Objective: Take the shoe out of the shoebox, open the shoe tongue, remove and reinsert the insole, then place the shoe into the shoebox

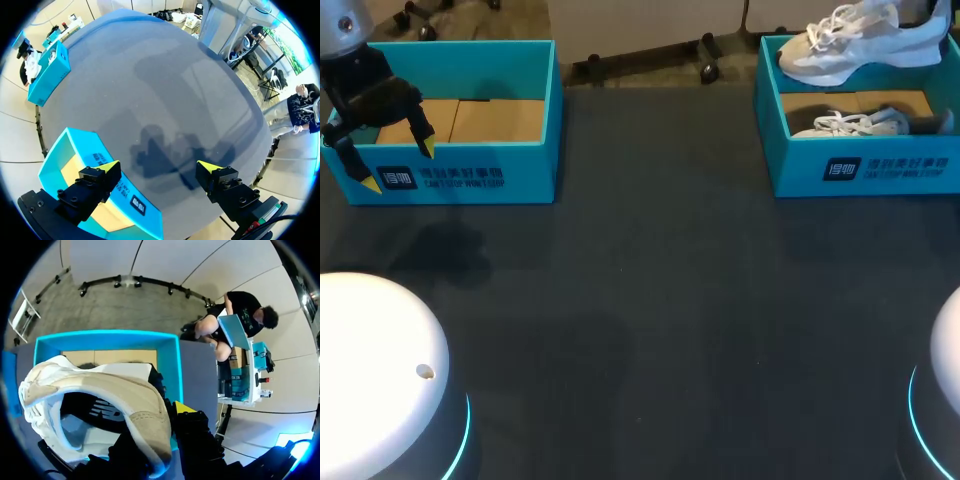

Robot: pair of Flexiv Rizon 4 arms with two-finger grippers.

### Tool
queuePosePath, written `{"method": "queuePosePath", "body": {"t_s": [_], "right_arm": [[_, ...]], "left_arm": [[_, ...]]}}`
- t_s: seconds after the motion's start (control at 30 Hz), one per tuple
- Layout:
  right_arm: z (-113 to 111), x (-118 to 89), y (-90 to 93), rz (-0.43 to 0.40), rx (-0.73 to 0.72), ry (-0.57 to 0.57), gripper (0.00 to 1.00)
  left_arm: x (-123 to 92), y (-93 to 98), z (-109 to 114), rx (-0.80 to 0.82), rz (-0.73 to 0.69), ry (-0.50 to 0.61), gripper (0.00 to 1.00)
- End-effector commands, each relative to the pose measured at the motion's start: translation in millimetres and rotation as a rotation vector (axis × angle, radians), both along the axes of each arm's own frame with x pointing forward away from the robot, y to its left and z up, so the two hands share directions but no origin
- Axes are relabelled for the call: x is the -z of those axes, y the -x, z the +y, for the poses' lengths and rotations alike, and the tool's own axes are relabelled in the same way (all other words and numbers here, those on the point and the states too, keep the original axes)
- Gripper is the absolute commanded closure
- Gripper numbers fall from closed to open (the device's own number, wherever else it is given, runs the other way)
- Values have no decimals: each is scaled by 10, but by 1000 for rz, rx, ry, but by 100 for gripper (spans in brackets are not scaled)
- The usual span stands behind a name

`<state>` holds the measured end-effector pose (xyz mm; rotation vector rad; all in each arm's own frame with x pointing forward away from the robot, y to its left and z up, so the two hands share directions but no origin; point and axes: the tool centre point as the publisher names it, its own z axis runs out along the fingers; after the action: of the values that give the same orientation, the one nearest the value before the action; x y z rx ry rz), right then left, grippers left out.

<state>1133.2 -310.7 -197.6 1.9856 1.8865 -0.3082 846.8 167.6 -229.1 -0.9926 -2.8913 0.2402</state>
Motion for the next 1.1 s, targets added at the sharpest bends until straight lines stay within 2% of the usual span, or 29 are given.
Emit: {"method": "queuePosePath", "body": {"t_s": [0.03,0.43,0.77,1.1], "right_arm": [[-41,27,-22,2,5,1,100],[-269,224,-152,22,46,-9,100],[-237,401,-235,19,44,-27,100],[-240,574,-184,9,34,-37,100]], "left_arm": [[-4,-5,2,1,2,-2,0],[-4,-5,2,1,2,-2,0],[-4,-5,2,1,2,-2,0],[-4,-5,2,1,2,-2,0]]}}
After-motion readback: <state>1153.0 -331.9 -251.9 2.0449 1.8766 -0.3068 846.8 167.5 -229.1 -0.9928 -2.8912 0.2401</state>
